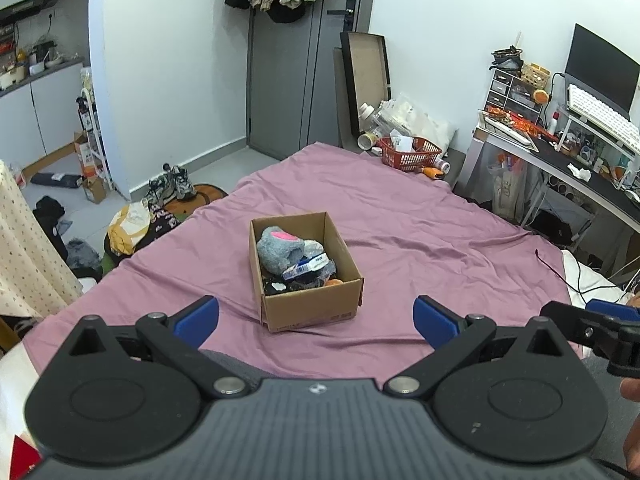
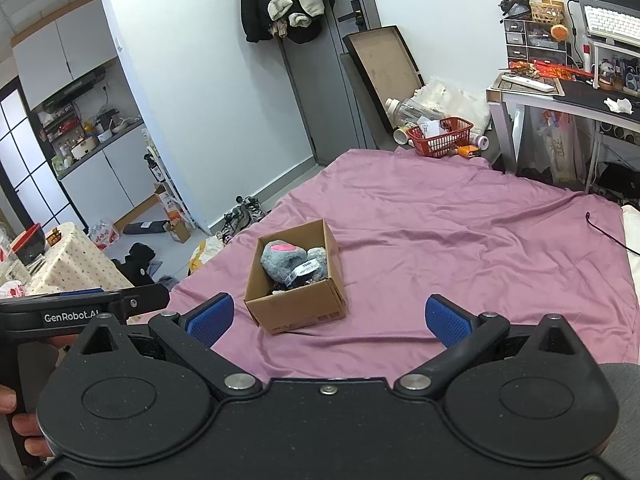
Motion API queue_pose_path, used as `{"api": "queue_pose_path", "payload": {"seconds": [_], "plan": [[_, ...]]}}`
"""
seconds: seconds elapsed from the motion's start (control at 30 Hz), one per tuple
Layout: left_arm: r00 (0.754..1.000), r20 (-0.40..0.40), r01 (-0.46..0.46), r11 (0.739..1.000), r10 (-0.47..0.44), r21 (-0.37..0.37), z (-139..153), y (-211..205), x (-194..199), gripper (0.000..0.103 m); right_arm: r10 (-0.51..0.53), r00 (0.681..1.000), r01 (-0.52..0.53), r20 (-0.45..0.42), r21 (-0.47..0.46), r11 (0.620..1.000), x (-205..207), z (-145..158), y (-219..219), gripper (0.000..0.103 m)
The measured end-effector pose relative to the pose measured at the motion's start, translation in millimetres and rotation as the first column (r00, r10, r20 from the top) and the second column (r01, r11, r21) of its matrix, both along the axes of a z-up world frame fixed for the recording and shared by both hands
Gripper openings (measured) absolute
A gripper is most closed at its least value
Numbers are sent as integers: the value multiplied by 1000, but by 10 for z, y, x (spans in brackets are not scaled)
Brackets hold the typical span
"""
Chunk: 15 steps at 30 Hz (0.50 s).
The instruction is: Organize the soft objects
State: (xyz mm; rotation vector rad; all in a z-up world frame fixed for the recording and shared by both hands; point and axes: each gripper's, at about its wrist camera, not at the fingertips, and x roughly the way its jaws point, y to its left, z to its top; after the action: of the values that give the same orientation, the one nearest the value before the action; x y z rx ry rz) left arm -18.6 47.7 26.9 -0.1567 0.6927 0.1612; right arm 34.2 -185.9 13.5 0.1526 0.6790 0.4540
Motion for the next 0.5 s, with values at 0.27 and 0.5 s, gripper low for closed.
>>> {"api": "queue_pose_path", "payload": {"seconds": [0.27,0.5], "plan": [[1000,-5,-6,1000,6,-15,-47,42,37,103,4,1000,-4,-17,-9,1000,35,-90,1,103],[1000,-7,-11,1000,11,-15,-95,60,85,103,6,999,-6,-36,3,1000,97,-187,5,103]]}}
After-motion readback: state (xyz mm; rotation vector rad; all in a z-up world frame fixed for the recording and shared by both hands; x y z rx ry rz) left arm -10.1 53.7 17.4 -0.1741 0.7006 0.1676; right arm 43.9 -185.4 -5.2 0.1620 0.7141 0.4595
